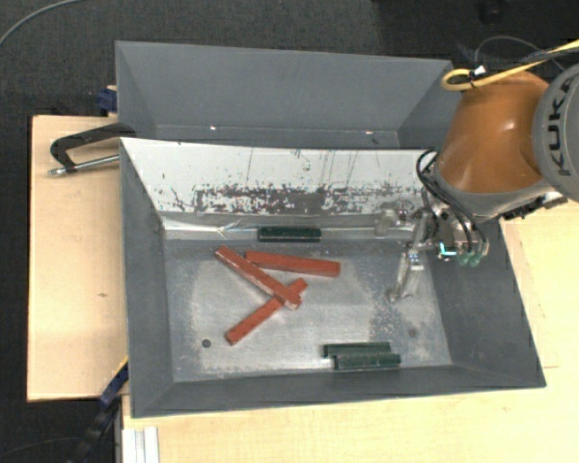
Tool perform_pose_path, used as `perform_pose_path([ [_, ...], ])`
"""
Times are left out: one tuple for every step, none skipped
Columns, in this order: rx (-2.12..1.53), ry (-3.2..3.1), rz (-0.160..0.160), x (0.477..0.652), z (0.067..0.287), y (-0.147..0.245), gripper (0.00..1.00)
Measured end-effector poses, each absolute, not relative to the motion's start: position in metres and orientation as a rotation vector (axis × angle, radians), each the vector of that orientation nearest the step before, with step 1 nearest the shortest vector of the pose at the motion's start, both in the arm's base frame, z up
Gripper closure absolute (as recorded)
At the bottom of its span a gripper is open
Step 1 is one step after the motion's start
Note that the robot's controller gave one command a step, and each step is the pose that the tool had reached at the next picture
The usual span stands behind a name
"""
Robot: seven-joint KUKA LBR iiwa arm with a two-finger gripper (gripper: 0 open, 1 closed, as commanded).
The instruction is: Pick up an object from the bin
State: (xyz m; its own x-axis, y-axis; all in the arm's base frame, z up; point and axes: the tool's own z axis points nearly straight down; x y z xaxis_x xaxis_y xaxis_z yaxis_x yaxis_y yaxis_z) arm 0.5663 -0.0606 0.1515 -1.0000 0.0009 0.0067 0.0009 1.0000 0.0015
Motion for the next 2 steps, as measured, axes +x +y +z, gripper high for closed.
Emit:
perform_pose_path([
  [-0.097,-3.134,-0.007,0.5781,0.0662,0.0096,0.00],
  [-0.104,-3.141,-0.002,0.5801,0.0711,0.0050,1.00],
])
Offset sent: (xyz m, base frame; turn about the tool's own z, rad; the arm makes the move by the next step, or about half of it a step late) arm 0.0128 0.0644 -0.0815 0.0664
